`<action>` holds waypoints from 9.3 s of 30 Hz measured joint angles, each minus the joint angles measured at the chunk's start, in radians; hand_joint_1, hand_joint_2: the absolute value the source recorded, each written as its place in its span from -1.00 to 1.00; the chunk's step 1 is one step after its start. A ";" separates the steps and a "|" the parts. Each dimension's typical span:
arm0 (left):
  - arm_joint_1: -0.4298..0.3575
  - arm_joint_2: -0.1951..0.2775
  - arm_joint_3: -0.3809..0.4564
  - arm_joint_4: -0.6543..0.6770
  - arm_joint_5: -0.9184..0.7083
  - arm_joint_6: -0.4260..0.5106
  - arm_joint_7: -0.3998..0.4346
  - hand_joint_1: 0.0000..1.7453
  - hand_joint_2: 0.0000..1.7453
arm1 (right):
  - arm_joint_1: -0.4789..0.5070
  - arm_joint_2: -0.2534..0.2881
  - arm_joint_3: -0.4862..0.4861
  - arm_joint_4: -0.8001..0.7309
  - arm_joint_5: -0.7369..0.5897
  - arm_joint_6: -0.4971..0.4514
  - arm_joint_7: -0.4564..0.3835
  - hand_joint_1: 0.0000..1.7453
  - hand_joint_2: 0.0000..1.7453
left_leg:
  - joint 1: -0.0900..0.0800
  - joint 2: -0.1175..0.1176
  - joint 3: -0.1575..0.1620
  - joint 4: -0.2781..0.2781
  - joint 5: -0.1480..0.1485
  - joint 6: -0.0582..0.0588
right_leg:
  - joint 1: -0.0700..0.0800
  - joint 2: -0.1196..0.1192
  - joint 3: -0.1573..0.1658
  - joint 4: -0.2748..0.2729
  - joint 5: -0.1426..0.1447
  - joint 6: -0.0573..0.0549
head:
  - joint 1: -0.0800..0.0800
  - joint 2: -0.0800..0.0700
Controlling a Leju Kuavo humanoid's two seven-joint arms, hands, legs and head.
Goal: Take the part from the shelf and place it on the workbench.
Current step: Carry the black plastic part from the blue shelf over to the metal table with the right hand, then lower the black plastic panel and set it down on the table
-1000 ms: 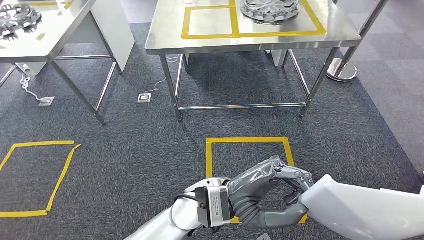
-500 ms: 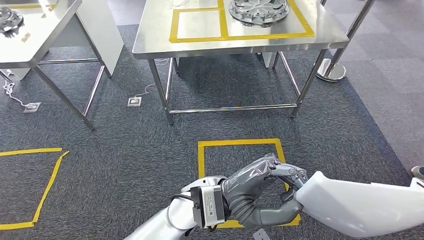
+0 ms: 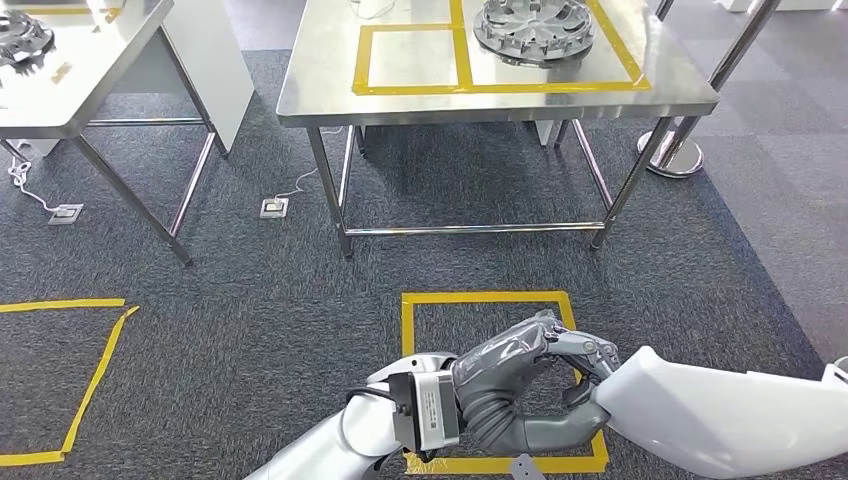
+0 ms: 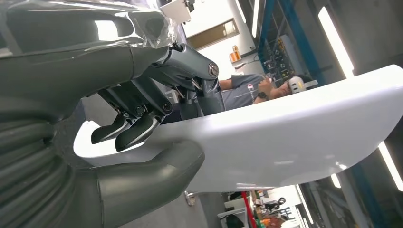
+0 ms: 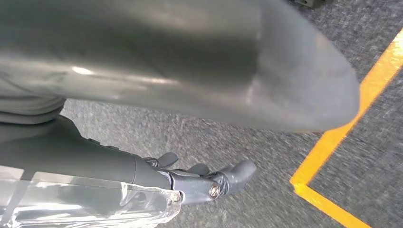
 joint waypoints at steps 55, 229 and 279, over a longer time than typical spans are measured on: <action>-0.053 -0.019 -0.049 0.032 0.015 0.013 -0.029 1.00 1.00 | -0.008 0.001 0.002 0.003 0.015 0.001 0.011 -1.00 -1.00 | 0.016 -0.002 -0.025 -0.002 0.034 0.013 | -0.012 -0.001 -0.059 0.253 -0.176 0.021 | 0.008 0.000; -0.493 -0.020 -0.503 0.620 -0.472 0.883 0.512 1.00 1.00 | 0.081 0.060 -0.119 0.008 0.019 -0.059 -0.078 -1.00 -1.00 | 0.024 0.001 -0.046 -0.008 0.050 -0.042 | -0.014 -0.004 0.032 -0.030 -0.017 0.002 | 0.010 0.000; -0.462 -0.007 -0.356 1.010 -0.912 0.851 0.561 1.00 1.00 | 0.063 0.042 -0.079 0.006 0.112 0.026 -0.096 -1.00 -1.00 | 0.024 0.001 -0.046 -0.008 0.050 -0.042 | -0.014 -0.004 0.033 -0.030 -0.017 0.002 | 0.009 0.000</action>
